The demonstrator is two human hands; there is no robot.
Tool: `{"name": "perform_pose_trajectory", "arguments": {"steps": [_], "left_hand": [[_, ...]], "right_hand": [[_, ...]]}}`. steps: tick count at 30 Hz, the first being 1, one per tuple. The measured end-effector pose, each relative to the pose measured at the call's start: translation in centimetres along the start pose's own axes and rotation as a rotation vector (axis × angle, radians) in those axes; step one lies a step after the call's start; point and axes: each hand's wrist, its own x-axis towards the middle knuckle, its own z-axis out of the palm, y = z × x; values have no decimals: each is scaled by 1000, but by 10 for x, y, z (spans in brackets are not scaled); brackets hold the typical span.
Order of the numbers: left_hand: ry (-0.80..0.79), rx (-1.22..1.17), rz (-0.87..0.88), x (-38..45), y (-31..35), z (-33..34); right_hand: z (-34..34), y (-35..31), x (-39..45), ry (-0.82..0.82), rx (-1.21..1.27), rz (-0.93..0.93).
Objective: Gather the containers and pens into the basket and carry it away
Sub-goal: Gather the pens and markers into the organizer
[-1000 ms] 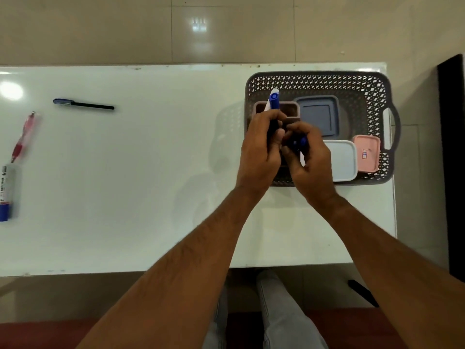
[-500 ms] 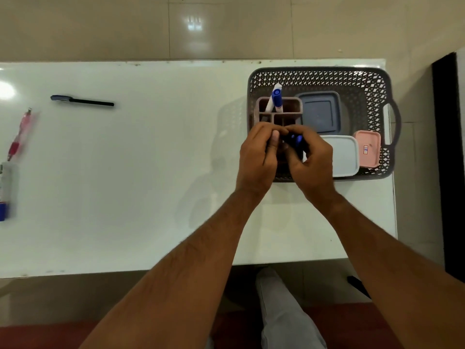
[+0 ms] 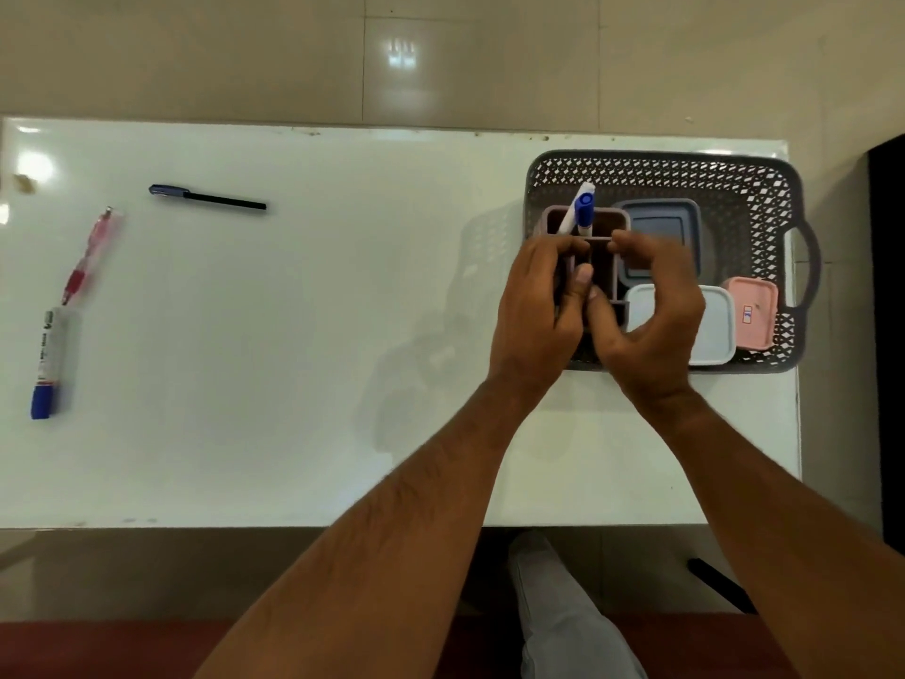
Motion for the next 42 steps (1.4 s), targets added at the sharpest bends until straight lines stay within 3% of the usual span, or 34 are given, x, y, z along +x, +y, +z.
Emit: {"name": "perform_pose_trajectory", "arguments": {"steps": [7,16,21,27,31,36,42], "left_hand": [[160,65,36,15,-6,-63],[382,255,-35,15,-62,-209],[543,497,-87,10,-99,-298],[798,850,-422,-18,-134,-389],[812,1016,-628,-39,-157,-428],[789,1024,-798,-56,-179,-453],[706,1001,-717,-61,-193,-464]], "right_hand": [[50,-51,26,55,-24,-199],[177,-132,33,-208,100,-184],[250,-160,37,-342,84,-207],[332,-188,52,-446,-118,-274],[377,-204,60,-555,-349,-288],[406,-209,59,-609,-578,-279],[413,-213,54,-638,-668,-239]]}}
